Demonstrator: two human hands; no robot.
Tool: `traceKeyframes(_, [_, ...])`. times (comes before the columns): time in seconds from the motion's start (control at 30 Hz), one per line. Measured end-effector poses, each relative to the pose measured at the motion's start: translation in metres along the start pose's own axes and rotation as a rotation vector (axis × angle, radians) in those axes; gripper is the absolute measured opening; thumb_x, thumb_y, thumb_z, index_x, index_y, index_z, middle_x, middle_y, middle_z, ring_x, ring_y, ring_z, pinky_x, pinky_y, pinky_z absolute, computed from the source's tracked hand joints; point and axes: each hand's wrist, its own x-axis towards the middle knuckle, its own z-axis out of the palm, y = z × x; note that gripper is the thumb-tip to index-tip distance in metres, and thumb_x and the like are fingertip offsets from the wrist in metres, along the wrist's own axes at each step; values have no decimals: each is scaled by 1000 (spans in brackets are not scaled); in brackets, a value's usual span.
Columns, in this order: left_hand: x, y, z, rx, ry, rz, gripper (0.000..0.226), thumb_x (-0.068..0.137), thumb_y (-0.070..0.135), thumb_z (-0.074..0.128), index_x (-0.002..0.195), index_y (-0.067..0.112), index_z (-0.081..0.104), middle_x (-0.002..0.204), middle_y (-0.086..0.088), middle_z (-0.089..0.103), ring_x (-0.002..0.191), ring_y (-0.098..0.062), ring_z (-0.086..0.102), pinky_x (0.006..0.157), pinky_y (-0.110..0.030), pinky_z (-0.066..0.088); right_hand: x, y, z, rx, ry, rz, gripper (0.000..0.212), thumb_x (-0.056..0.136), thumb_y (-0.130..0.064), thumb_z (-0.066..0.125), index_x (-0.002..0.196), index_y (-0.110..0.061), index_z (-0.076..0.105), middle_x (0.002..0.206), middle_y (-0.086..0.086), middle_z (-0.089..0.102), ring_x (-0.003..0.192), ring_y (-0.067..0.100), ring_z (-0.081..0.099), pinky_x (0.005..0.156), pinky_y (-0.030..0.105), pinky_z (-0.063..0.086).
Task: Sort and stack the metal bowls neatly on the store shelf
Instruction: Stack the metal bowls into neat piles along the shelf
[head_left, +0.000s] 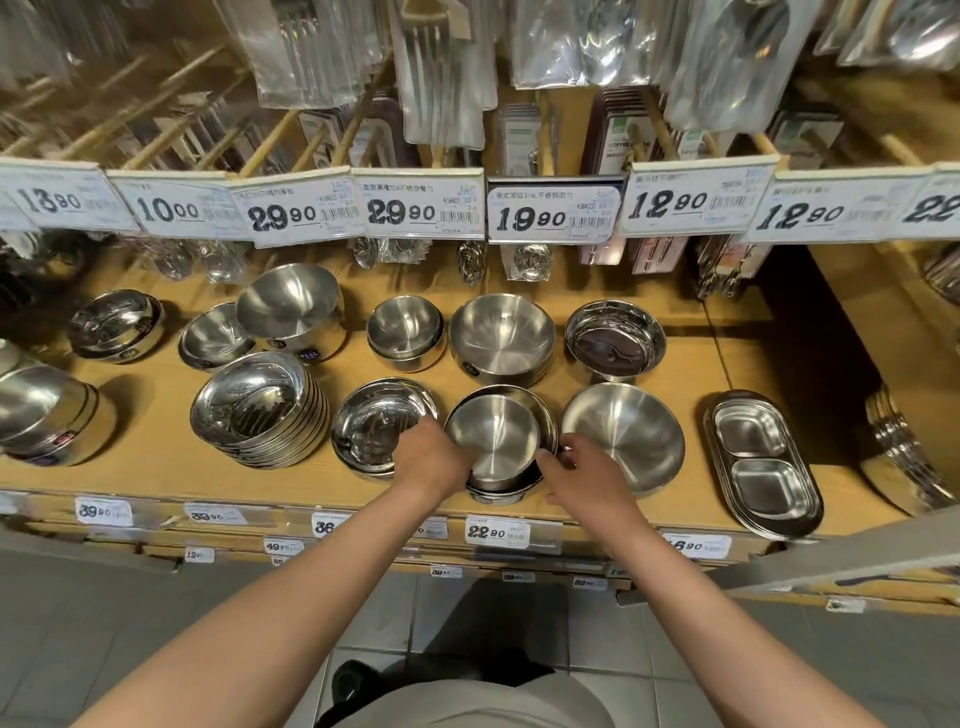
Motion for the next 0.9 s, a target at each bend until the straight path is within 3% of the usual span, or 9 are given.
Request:
traceKeyframes(0.1, [2,2,-15,-77,-28,-51,39,93,21,67,123,0,54,114,-18,68,96,-35,73,82,-41,61,4,-1,-2,65,-3,57,50,102,-36,59,145,-12,53,95,-18,61,64,6,74,66,21,60])
traceKeyframes(0.23, [4,-13,-47,-300,29,-63,26,92,13,67,114,4,56,99,-15,68,58,-22,75,58,-35,64,7,-6,-3,51,14,46,53,98,-39,65,143,-14,53,105,-10,65,61,4,74,66,22,59])
traceKeyframes(0.3, [6,-24,-61,-426,58,-56,19,90,8,68,106,8,57,99,-16,68,63,-28,76,66,-44,65,8,-10,0,16,8,24,45,96,-34,70,135,-15,58,103,-5,71,58,6,73,65,24,61])
traceKeyframes(0.37, [6,-33,-72,-512,81,-51,19,89,7,71,99,11,55,100,-15,68,64,-29,76,69,-46,65,10,-14,2,-53,28,17,42,94,-23,72,133,-14,59,90,-5,72,54,5,72,53,15,54])
traceKeyframes(0.4, [7,-37,-75,-542,91,-46,19,90,7,71,98,11,55,100,-15,67,62,-28,76,66,-43,65,11,-16,2,-80,42,24,44,94,-19,71,135,-12,58,91,-4,71,59,8,73,54,16,53])
traceKeyframes(0.53, [3,-46,-79,-619,84,-38,19,91,7,71,99,10,54,101,-14,64,55,-19,74,53,-30,60,19,-28,-3,-311,34,14,37,97,-22,63,132,-7,62,121,13,69,98,32,73,91,41,56])
traceKeyframes(0.67, [-2,-54,-76,-656,47,-36,21,91,3,71,93,10,51,103,-19,64,57,-22,74,53,-30,60,18,-40,-10,-326,75,-61,34,97,-19,59,128,-10,69,119,15,72,109,34,66,92,36,52])
traceKeyframes(0.83, [-4,-56,-76,-653,42,-31,19,91,1,68,96,9,51,97,-20,67,60,-26,75,62,-39,65,19,-47,-29,-192,168,-33,19,96,-19,61,103,-11,77,79,3,74,68,21,71,58,25,53])
traceKeyframes(0.9, [-4,-53,-75,-655,40,-27,18,92,1,66,96,9,51,96,-20,67,58,-26,74,64,-41,65,17,-47,-42,-33,189,0,15,95,-14,62,96,-14,77,76,2,75,60,21,74,65,34,62])
